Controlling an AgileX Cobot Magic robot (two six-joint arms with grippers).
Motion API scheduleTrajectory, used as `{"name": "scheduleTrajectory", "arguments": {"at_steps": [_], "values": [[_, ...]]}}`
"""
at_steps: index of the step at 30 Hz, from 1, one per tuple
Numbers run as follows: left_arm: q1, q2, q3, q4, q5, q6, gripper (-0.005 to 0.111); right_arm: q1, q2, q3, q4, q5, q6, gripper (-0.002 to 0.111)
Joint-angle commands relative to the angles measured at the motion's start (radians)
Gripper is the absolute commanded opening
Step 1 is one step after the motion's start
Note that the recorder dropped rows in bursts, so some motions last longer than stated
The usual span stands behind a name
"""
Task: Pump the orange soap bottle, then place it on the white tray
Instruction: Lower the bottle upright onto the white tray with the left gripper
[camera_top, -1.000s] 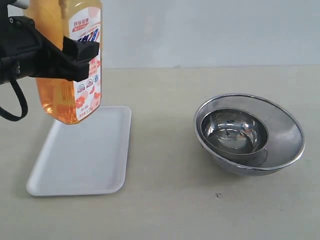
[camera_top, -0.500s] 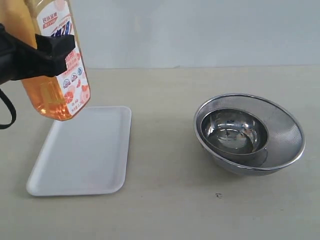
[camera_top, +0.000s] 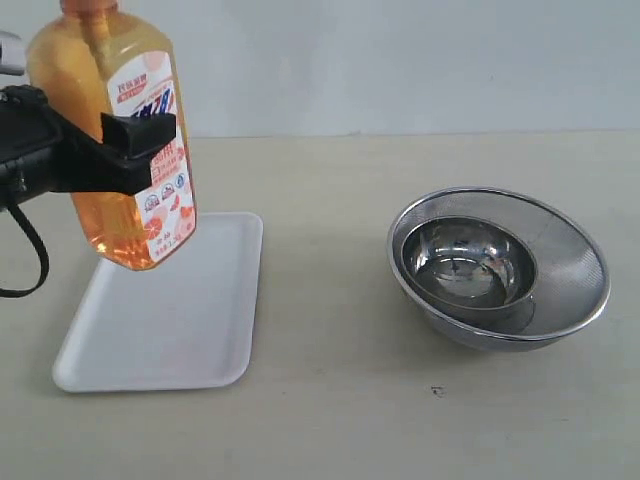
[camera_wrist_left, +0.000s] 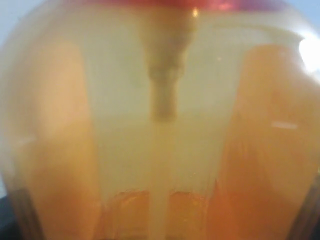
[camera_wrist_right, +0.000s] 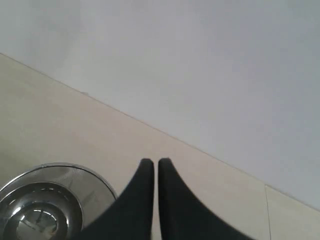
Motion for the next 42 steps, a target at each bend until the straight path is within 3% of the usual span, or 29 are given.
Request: {"name": "scheduleTrajectory", "arguments": {"at_steps": [1,18,27,42], "values": [[0.002,0.048,-0.01,0.009,-0.147,-0.031,0.005,-0.003,-0.002,0.006,0.0,-0.005,0.004,0.0],[0.018,0.262,-0.01,0.042,-0.337,-0.031,0.005,-0.003,-0.002,0.006,0.003,-0.005,0.004,0.0],[0.088,0.265,-0.01,0.044,-0.358,-0.031,0.005,-0.003,-0.002,0.006,0.003,-0.005,0.007,0.0],[0.088,0.342,-0.014,0.046,-0.365,0.024,0.005,-0.003,-0.002,0.006,0.003,-0.012,0.007,0.0]]}}
